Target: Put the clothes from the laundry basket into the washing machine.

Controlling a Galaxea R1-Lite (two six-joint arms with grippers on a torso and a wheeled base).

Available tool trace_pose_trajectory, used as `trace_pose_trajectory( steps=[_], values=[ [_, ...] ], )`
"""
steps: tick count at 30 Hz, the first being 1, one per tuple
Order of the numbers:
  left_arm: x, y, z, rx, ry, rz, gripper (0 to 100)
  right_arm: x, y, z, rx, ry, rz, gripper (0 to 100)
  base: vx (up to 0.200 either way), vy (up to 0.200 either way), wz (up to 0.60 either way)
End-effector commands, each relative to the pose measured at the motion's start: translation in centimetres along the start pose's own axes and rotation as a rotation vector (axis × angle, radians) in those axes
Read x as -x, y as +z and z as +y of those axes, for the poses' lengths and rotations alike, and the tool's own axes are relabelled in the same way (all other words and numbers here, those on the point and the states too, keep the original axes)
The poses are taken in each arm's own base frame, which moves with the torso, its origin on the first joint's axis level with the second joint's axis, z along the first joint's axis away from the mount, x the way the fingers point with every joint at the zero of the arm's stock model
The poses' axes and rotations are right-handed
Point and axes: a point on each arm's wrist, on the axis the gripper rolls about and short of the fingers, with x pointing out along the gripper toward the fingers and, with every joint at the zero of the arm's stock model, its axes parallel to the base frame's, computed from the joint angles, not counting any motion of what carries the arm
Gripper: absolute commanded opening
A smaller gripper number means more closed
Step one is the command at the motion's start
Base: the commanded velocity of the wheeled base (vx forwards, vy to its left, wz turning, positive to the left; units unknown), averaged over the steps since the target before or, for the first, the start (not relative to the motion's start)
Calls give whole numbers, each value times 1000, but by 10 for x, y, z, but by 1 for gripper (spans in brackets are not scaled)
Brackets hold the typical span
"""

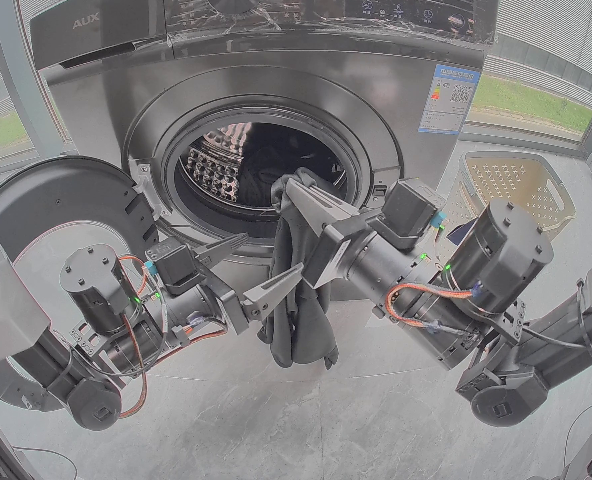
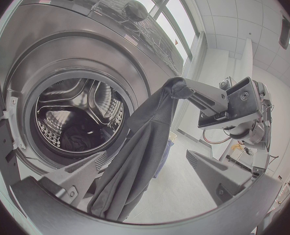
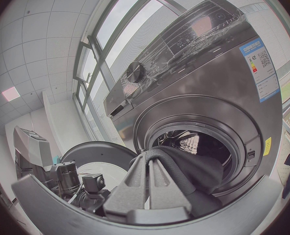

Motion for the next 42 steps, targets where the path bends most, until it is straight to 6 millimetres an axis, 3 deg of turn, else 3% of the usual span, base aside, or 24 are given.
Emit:
trace_pose_trajectory(
  steps=[1, 8, 12, 18, 19, 31, 32, 37, 42],
  values=[
    [-13, -10, -3, -3, -14, 13, 100, -2, -5, 3, -2, 9, 8, 0, 0, 0, 0],
    [-41, -31, 12, -54, 25, 19, 100, -1, -3, 7, -8, 20, 3, 0, 0, 0, 0],
    [-56, -32, 18, -63, 66, -17, 100, 0, -2, 7, -8, 20, 3, 0, 0, 0, 0],
    [-64, -28, 26, -74, 100, -52, 100, 1, -4, 9, -11, 25, 9, 0, 0, 0, 0],
    [-64, -28, 26, -74, 101, -56, 0, 1, -4, 10, -12, 26, 9, 0, 0, 0, 0],
    [-58, -25, 17, -80, 81, -46, 0, 4, -10, 9, -16, 19, 25, 0, 0, 0, 0],
    [-57, -24, 17, -81, 81, -48, 0, 5, -11, 8, -17, 18, 31, 100, 0, 0, 0],
    [-54, -17, 23, -85, 99, -64, 0, 20, -18, 3, -12, 7, 98, 100, 0, 0, 0],
    [-38, 17, 30, -103, 128, -144, 0, 60, -21, -17, 15, -34, 214, 100, 0, 0, 0]
  ],
)
